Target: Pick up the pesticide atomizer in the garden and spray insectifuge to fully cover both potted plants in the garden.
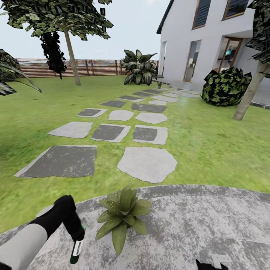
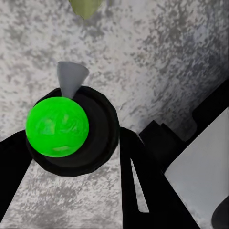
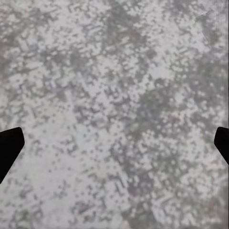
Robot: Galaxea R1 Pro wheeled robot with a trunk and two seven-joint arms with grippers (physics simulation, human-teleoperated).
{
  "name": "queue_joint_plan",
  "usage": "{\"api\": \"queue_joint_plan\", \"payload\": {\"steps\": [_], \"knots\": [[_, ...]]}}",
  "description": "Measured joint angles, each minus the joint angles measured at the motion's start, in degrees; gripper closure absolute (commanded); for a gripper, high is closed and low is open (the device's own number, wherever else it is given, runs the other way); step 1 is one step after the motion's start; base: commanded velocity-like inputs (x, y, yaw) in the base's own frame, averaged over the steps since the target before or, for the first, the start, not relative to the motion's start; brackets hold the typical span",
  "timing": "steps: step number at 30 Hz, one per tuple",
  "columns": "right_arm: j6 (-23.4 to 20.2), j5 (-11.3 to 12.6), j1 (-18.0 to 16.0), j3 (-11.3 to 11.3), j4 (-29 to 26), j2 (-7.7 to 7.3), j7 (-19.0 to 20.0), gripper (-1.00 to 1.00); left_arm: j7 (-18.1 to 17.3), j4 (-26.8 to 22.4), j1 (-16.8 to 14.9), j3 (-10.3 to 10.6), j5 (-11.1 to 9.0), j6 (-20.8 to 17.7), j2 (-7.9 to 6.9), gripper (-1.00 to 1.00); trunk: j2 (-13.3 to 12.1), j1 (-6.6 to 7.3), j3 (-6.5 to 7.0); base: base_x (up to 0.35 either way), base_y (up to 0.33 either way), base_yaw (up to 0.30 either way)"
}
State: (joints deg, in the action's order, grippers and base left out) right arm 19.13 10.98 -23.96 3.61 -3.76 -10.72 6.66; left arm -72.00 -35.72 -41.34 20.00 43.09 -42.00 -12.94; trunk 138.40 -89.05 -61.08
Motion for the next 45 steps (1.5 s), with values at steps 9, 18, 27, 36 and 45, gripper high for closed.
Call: {"api": "queue_joint_plan", "payload": {"steps": [9,18,27,36,45], "knots": [[0.01,0.1,-0.01,-0.02,-0.24,0.2,0.09,-1.0,-0.86,0.08,0.5,0.05,1.1,-0.09,-0.26,1.0,0.0,0.0,0.0,0.0,0.0,0.094],[0.05,0.1,-0.01,-0.01,-0.2,0.23,-0.01,-1.0,-0.8,0.04,-0.01,0.03,0.85,-1.71,-0.21,1.0,0.0,0.0,0.0,0.0,-0.137,0.242],[0.09,0.11,0.0,-0.01,-0.18,0.2,-0.01,-1.0,-0.72,0.06,-0.11,-0.43,0.83,-1.85,-0.12,1.0,0.0,0.0,0.0,0.0,-0.269,0.017],[0.09,0.11,-0.01,-0.01,-0.17,0.28,-0.01,-1.0,-0.61,-0.24,-0.21,-1.52,0.89,-1.93,-0.2,1.0,0.0,0.0,0.0,-0.017,-0.267,0.027],[0.08,0.1,-0.01,-0.01,-0.17,0.37,-0.08,-1.0,-0.76,-0.32,-2.91,-1.47,1.05,-5.35,-0.14,1.0,0.0,-0.01,0.0,-0.158,-0.133,0.255]]}}
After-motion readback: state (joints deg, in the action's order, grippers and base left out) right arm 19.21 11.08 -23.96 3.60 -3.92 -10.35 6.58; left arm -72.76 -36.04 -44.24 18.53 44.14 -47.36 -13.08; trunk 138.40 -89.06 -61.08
